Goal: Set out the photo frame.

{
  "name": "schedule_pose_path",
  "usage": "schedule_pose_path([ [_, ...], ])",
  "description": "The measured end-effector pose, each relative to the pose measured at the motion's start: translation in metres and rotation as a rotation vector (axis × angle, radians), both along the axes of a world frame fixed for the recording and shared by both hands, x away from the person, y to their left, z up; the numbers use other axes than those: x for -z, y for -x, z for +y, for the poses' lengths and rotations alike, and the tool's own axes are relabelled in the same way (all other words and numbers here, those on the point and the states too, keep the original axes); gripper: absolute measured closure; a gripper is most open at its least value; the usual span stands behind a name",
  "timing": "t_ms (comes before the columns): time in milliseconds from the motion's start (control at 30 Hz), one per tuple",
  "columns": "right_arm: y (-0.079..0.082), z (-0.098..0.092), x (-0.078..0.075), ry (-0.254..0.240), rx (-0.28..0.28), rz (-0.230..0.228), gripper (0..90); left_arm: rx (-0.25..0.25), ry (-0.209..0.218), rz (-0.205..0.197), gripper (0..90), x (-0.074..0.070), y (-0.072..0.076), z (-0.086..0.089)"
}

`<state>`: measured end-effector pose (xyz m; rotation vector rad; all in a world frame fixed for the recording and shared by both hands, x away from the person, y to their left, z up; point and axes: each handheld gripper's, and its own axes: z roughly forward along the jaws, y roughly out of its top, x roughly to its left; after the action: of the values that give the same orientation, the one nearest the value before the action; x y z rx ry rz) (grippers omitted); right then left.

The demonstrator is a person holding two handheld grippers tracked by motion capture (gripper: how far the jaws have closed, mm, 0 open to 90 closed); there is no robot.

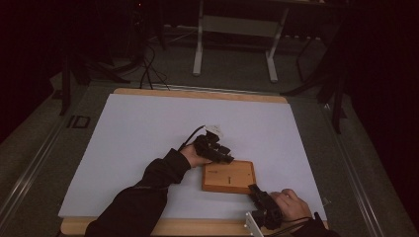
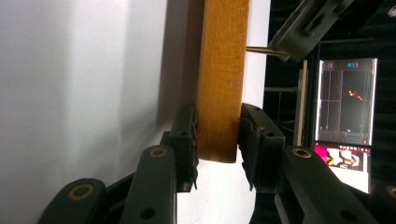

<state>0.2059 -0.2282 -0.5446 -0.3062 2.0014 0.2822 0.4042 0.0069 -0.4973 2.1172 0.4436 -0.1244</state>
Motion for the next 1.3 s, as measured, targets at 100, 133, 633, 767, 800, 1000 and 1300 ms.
schedule_pose_path([
  [100, -0.004, -0.001, -0.007, -0.014, -0.008, 0.029, 68.7, -0.004, 0.041, -0.052, 23.5, -0.01, 0.005, 0.01],
  [133, -0.005, -0.002, -0.009, -0.016, -0.008, 0.035, 68.9, -0.013, 0.051, -0.063, 18.5, -0.012, 0.007, 0.013],
  [633, -0.014, -0.004, -0.026, -0.028, -0.022, 0.109, 69.1, -0.052, 0.046, -0.158, 1.5, -0.026, 0.035, 0.042],
  [767, -0.017, -0.004, -0.03, -0.027, -0.026, 0.131, 69.2, -0.061, 0.032, -0.152, 1.5, -0.024, 0.04, 0.053],
  [800, -0.018, -0.004, -0.032, -0.035, -0.021, 0.141, 69.2, -0.064, 0.028, -0.15, 1.4, -0.023, 0.04, 0.057],
  [1000, -0.026, -0.006, -0.043, -0.044, -0.036, 0.185, 69.7, -0.105, 0.037, -0.151, 1.5, -0.019, 0.048, 0.074],
  [1300, -0.043, -0.008, -0.062, -0.057, -0.041, 0.281, 70.1, -0.111, 0.029, -0.147, 1.5, -0.016, 0.065, 0.094],
])
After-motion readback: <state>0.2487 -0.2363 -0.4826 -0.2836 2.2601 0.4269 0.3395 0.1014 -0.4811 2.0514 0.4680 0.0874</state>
